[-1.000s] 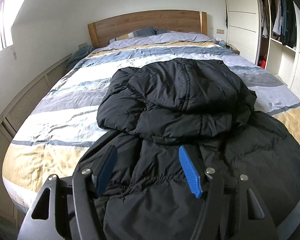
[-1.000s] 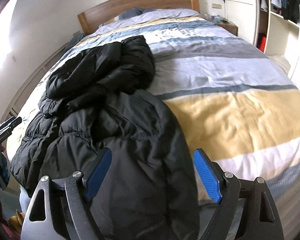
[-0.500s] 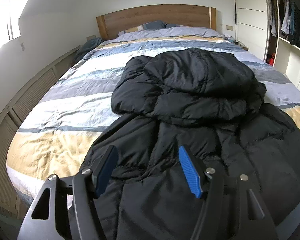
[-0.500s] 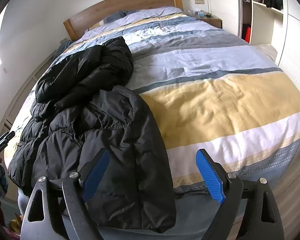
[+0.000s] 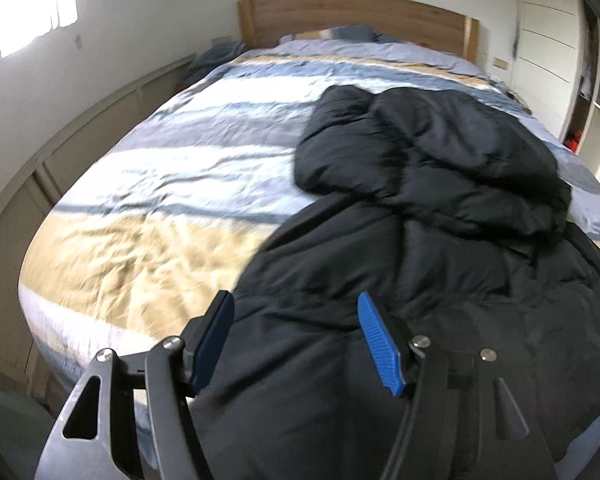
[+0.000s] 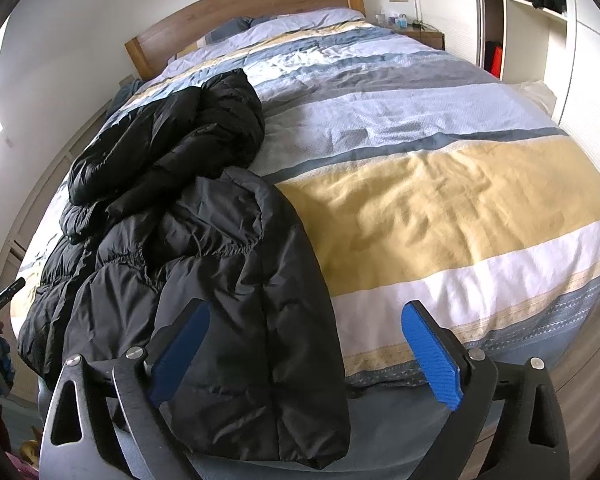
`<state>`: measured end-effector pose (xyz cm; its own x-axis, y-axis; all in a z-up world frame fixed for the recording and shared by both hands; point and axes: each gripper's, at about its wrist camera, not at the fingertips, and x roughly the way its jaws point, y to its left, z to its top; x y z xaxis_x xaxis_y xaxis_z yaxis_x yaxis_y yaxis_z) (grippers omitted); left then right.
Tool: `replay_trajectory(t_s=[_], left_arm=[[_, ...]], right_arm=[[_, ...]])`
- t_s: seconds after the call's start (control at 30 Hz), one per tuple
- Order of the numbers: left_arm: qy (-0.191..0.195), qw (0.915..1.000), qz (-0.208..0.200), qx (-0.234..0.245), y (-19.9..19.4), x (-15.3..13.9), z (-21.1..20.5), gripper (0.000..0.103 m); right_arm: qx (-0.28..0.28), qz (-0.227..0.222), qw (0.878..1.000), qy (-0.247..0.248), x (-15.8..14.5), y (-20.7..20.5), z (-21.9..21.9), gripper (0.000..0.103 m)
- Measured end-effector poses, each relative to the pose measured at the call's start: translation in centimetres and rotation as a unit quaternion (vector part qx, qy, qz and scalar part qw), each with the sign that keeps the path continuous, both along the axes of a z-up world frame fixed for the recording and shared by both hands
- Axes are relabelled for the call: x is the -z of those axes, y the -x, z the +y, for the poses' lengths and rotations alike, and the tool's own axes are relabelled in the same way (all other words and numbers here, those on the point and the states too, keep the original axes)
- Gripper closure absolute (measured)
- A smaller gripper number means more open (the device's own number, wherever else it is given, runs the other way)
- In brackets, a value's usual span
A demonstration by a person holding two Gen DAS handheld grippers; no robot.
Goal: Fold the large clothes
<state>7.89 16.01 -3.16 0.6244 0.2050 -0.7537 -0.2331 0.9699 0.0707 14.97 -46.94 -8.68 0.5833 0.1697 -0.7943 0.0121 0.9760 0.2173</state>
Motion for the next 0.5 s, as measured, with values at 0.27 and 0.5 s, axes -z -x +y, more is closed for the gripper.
replay_trajectory(t_s=[0.27,0.5], left_arm=[[0.060,0.9964,0.040,-0.044,1.6,1.7,6.6,0.040],[0.180,0.9804,0.059,-0.054,2.7,4.1,10.7,0.040]], right_arm=[[-0.005,0.032,0.998,-0.050,2.2,-0.9,-0.3,0.002],[-0.010,0.065,0.993,-0.097,4.6,-1.5,-0.3,0.001]])
